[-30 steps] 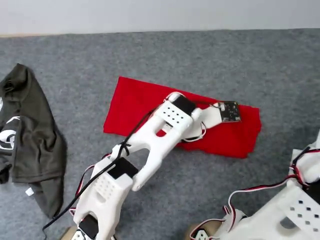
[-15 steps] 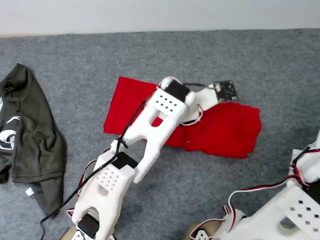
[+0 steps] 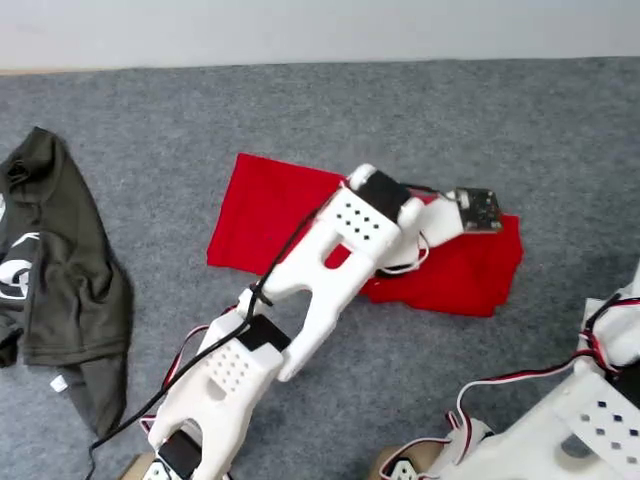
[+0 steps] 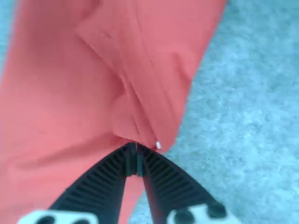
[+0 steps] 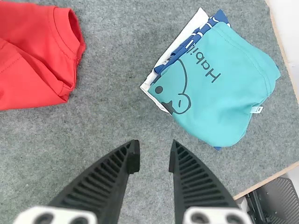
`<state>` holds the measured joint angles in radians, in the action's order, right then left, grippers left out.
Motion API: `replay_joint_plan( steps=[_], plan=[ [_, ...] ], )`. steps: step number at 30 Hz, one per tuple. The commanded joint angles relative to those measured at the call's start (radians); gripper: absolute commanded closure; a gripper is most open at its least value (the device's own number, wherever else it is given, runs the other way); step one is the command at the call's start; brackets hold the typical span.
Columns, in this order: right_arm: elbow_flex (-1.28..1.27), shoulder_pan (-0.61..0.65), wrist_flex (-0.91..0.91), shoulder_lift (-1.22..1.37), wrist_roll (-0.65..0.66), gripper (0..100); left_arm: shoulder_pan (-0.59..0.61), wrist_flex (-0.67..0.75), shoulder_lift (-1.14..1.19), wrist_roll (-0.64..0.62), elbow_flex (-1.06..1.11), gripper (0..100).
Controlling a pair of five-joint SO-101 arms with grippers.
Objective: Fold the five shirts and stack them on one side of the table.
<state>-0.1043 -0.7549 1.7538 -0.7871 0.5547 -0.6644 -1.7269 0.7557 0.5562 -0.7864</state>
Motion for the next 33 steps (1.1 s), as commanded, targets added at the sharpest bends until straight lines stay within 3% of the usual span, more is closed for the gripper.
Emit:
replay_joint_plan(
  steps=[1, 13, 22, 33],
  plan=[
    [0.006, 0.005, 0.036, -0.015, -0.003, 89.0, -0.006, 0.002, -0.048, -0.011, 0.036, 100],
    [0.006, 0.008, 0.036, -0.015, -0.003, 89.0, -0.097, -0.025, -0.043, -0.054, -0.028, 100],
    [0.006, 0.008, 0.036, -0.007, -0.006, 89.0, 0.021, 0.143, 0.112, -0.009, -0.021, 100],
    [0.006, 0.01, 0.036, -0.007, -0.008, 89.0, 0.04, 0.137, 0.195, 0.011, -0.053, 100]
  ],
)
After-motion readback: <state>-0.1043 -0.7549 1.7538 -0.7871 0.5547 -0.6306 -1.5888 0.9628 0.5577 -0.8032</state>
